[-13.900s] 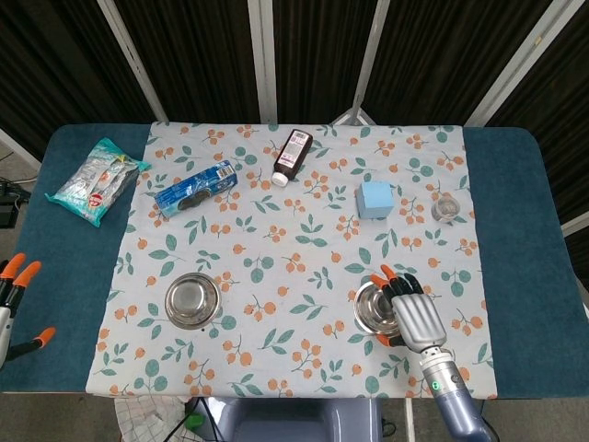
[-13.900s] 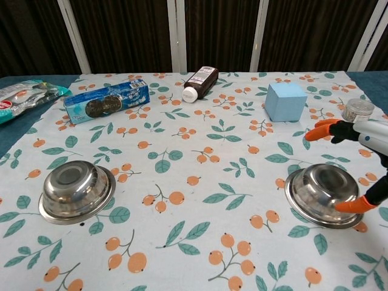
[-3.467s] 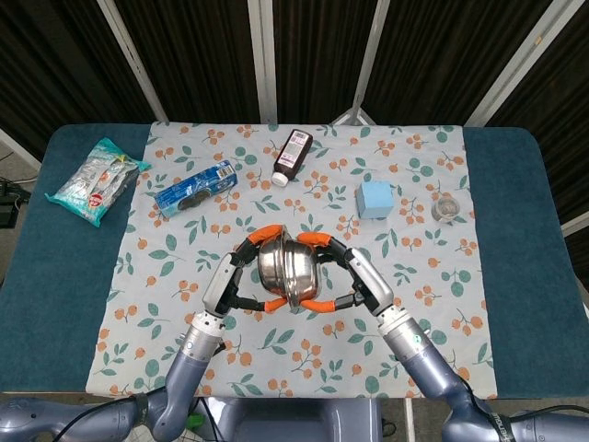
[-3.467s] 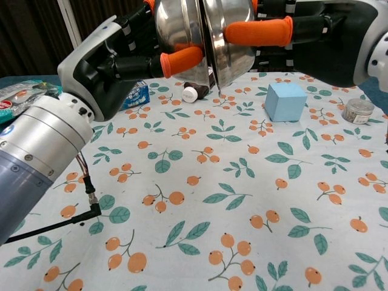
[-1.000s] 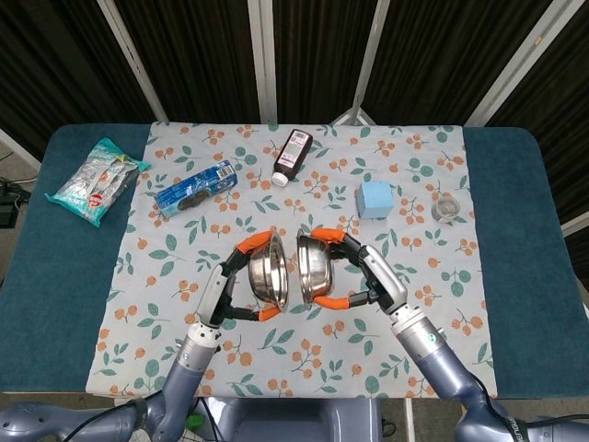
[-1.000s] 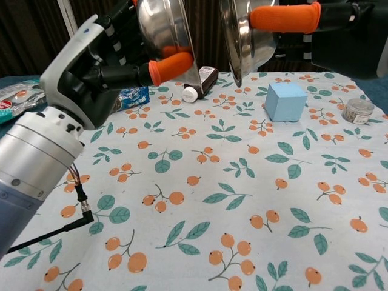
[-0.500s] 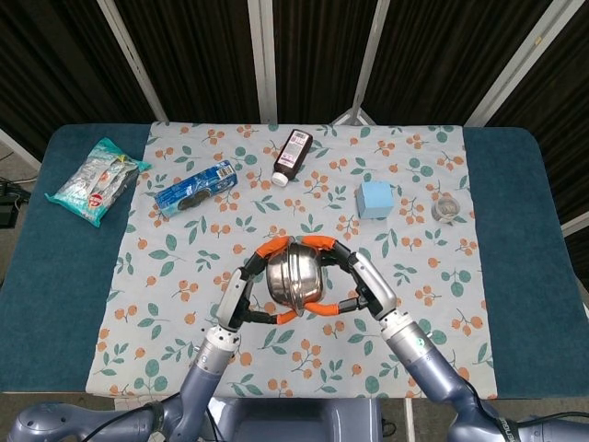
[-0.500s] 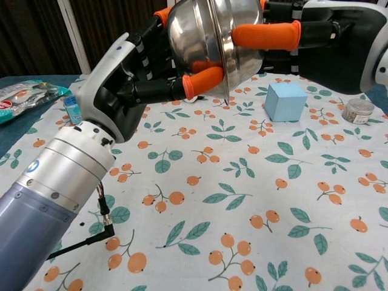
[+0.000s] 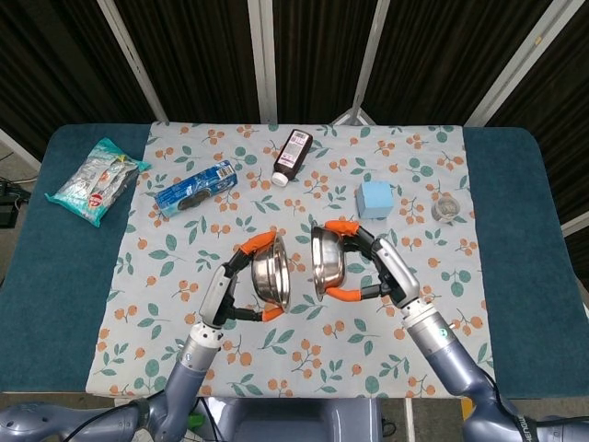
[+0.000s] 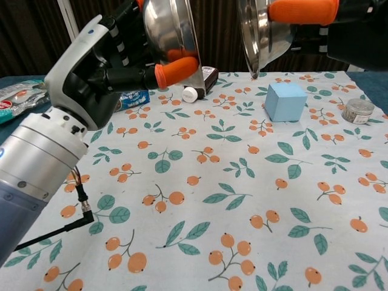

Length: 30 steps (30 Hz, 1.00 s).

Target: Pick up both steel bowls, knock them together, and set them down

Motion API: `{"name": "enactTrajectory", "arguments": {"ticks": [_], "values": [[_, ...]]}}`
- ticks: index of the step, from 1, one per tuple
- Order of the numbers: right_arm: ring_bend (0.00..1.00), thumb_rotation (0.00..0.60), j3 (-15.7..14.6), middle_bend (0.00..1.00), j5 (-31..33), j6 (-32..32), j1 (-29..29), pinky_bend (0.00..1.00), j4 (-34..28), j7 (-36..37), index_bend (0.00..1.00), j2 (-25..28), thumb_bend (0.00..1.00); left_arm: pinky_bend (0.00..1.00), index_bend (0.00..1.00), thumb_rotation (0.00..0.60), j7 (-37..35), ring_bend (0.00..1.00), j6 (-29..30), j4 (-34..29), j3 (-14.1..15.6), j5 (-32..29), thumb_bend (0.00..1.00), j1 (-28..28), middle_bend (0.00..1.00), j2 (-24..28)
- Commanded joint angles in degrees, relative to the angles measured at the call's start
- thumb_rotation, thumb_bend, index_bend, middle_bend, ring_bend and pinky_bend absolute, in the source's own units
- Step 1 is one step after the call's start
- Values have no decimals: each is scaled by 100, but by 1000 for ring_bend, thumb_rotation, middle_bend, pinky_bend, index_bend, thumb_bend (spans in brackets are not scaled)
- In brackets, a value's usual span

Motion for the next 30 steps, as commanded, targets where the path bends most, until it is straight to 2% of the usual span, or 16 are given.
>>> {"name": "enactTrajectory", "arguments": {"ticks": [1, 9, 12, 18, 20, 22, 24, 30], "values": [[503, 600, -9, 348, -126, 129, -43, 298, 151, -304, 424, 127, 97, 331, 334, 600, 660, 177, -93, -190, 30, -59, 16, 75, 186, 300], [503, 600, -82, 349, -400, 655, -126, 293, 639, -1649, 446, 239, 97, 332, 340, 600, 2277, 177, -305, -767, -33, -321, 16, 206, 193, 967], [503, 600, -159, 349, -549, 754, -122, 293, 842, -2290, 446, 347, 97, 333, 341, 600, 3593, 176, -400, -1304, -180, -751, 16, 319, 191, 1237], [503, 600, -336, 348, -850, 603, -11, 293, 812, -3379, 452, 688, 97, 333, 335, 600, 5189, 177, -795, -2410, -291, -1521, 16, 337, 195, 1771], [503, 600, -397, 349, -949, 563, 15, 293, 736, -3791, 454, 812, 97, 333, 328, 600, 5667, 177, -928, -2747, -276, -1855, 16, 346, 192, 1952], [503, 600, -490, 349, -996, 520, 20, 293, 575, -4306, 454, 930, 97, 333, 313, 600, 6215, 177, -1101, -3344, -328, -2583, 16, 358, 188, 2229], [503, 600, -594, 349, -1017, 408, 37, 293, 443, -4604, 454, 1025, 97, 333, 308, 600, 6456, 177, -1190, -3718, -411, -3141, 16, 341, 186, 2418], [503, 600, -978, 349, -882, -460, 238, 293, 22, -5171, 455, 1557, 102, 333, 308, 600, 7000, 177, -1282, -4182, -492, -4347, 16, 231, 186, 2964]]}}
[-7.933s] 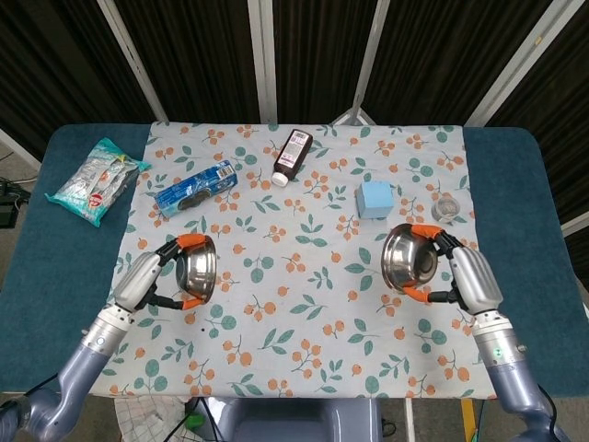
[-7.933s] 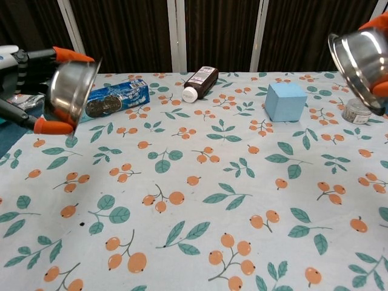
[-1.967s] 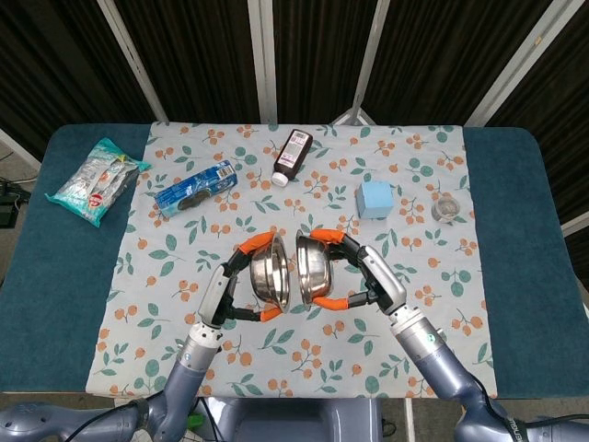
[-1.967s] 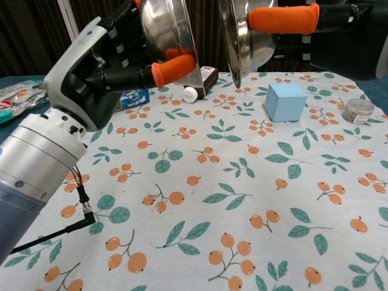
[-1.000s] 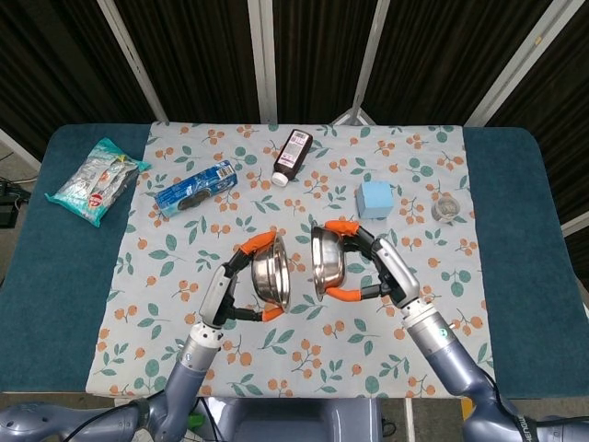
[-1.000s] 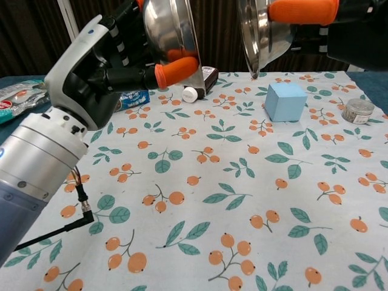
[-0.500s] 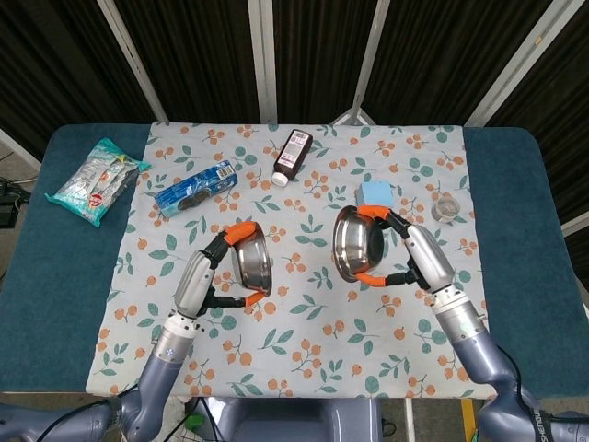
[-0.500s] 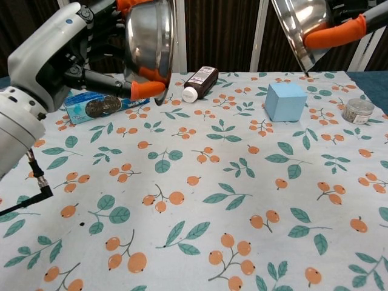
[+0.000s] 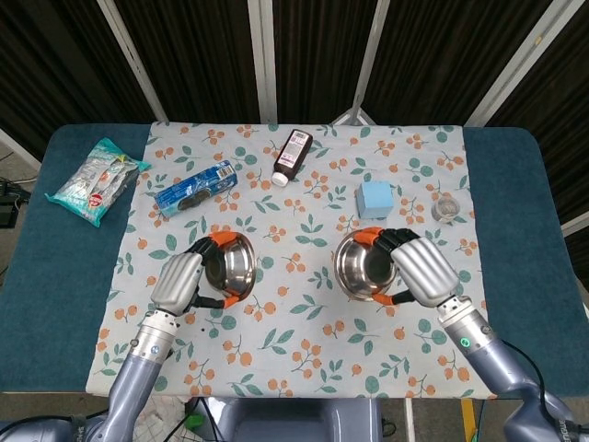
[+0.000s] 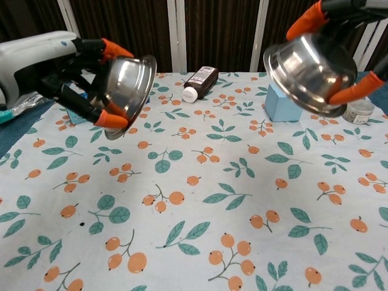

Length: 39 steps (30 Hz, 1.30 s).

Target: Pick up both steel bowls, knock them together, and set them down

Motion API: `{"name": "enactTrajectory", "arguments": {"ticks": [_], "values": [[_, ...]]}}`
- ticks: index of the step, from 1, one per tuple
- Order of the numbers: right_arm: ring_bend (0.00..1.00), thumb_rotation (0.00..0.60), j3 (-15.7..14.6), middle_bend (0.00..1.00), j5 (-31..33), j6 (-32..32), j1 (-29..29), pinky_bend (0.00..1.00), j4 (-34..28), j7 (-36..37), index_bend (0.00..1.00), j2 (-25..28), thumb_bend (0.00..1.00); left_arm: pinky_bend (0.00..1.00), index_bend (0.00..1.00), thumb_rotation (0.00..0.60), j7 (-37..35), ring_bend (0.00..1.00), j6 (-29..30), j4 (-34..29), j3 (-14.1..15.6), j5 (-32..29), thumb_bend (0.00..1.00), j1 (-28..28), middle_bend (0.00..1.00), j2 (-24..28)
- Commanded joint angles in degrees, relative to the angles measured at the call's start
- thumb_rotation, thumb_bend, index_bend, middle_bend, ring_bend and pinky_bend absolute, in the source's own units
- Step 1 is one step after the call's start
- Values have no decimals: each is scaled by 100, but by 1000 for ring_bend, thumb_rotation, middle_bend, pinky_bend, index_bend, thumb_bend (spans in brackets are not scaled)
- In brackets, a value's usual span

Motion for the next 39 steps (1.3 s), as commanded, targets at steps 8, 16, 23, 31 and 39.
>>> {"name": "enactTrajectory", "arguments": {"ticks": [8, 16, 23, 31, 39], "values": [[503, 600, -571, 348, 491, -991, 319, 293, -453, -1330, 454, 375, 108, 333, 303, 600, 618, 177, -765, -592, -122, -2456, 16, -410, 186, 887], [503, 600, -725, 348, 927, -879, 416, 293, -253, -2252, 454, -224, 108, 340, 301, 600, 1144, 176, -501, -549, -8, -3428, 16, -939, 186, 919], [496, 600, -895, 348, 931, -667, 381, 287, 70, -2629, 455, -758, 108, 341, 296, 600, 1658, 177, 116, -330, 124, -3935, 16, -1293, 180, 567], [479, 600, -979, 348, 940, -491, 377, 267, 364, -2924, 454, -1120, 108, 341, 291, 600, 2061, 175, 383, -83, 357, -4071, 16, -1500, 164, 292], [470, 600, -1010, 348, 935, -341, 363, 250, 562, -3128, 454, -1259, 108, 341, 290, 600, 2341, 158, 657, -52, 422, -4191, 16, -1596, 161, 146]]}}
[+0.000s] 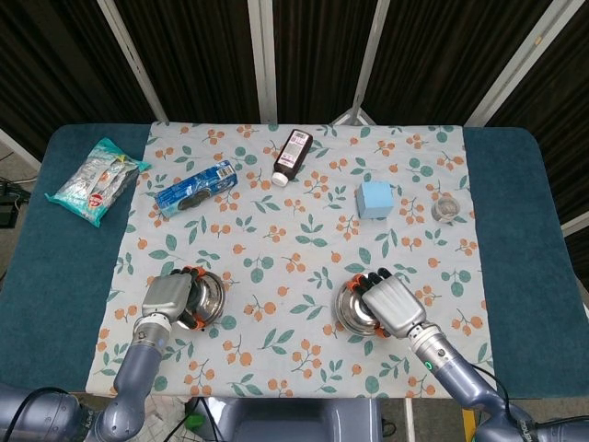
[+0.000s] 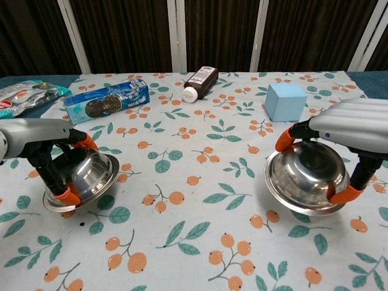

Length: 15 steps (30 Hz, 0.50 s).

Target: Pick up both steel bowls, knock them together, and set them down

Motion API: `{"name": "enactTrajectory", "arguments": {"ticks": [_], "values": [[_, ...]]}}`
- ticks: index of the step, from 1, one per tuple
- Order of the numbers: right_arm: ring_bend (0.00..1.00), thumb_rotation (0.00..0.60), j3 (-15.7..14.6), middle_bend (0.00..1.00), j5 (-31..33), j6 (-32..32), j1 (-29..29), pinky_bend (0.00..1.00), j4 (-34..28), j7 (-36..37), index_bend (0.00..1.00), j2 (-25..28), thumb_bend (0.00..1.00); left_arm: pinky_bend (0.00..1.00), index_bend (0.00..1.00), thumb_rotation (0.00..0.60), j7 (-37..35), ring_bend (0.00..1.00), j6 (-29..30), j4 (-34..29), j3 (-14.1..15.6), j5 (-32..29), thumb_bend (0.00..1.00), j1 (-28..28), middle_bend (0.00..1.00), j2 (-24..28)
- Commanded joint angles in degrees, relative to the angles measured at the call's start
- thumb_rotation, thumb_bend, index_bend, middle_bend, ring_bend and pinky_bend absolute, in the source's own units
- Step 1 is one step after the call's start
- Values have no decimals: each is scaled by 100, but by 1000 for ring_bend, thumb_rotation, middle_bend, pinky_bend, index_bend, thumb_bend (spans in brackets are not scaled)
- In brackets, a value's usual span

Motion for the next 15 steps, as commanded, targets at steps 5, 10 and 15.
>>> {"name": "enactTrajectory", "arguments": {"ticks": [5, 10, 15], "values": [[470, 600, -43, 348, 105, 17, 9, 250, 119, -121, 454, -58, 108, 341, 285, 600, 448, 158, 278, -41, 72, -313, 16, -145, 160, -86], [451, 600, -62, 348, 130, 28, 14, 250, 167, -120, 455, -96, 108, 341, 277, 600, 598, 158, 447, -48, 38, -422, 16, -198, 150, -152], [420, 600, -64, 348, 138, 56, 17, 250, 203, -103, 454, -122, 108, 340, 256, 600, 332, 153, 302, -21, -77, -274, 17, -135, 126, -184]]}}
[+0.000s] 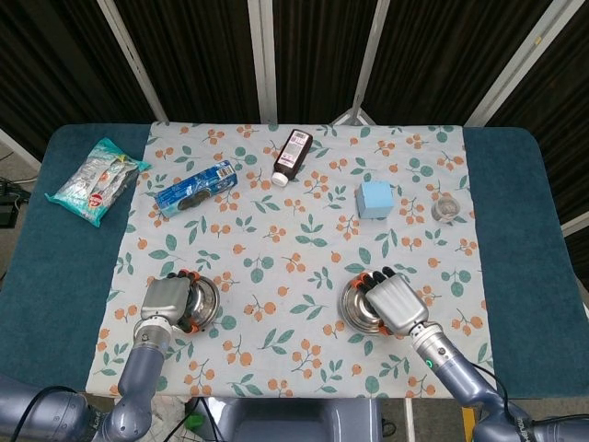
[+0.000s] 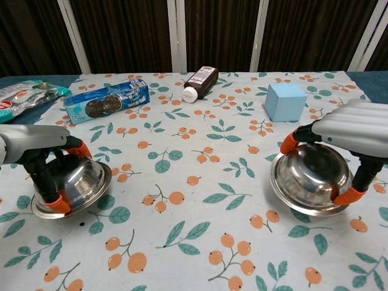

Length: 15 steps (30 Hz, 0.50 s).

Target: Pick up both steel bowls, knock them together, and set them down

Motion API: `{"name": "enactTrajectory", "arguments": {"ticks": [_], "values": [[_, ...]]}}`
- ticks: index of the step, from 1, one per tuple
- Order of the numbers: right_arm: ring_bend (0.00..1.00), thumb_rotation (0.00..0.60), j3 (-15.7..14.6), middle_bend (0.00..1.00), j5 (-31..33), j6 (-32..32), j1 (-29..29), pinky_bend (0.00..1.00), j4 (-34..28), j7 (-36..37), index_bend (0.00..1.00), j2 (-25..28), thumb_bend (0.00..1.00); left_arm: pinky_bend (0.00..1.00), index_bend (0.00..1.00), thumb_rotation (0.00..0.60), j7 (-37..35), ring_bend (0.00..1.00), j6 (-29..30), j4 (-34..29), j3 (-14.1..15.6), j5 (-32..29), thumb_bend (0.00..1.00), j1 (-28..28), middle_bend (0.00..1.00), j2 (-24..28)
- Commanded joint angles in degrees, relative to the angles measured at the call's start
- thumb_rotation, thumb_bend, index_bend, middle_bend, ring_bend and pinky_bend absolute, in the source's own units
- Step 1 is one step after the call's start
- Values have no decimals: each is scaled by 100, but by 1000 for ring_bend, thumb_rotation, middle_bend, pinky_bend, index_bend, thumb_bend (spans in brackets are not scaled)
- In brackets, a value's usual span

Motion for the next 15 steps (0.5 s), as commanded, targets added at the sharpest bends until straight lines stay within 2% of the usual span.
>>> {"name": "enactTrajectory", "arguments": {"ticks": [1, 10, 15], "values": [[420, 600, 4, 348, 8, 6, 9, 250, 24, -9, 454, -12, 108, 340, 255, 600, -191, 152, -133, 66, -39, 202, 16, 49, 125, -29], [353, 600, 58, 343, 230, 18, 43, 226, 66, -46, 455, -71, 108, 328, 238, 600, -282, 124, -354, 340, 25, 402, 16, 47, 95, -210], [236, 600, 75, 285, 372, 18, 77, 174, 35, -138, 447, -52, 108, 314, 220, 600, -561, 101, -516, 435, -30, 697, 6, 96, 72, -292]]}}
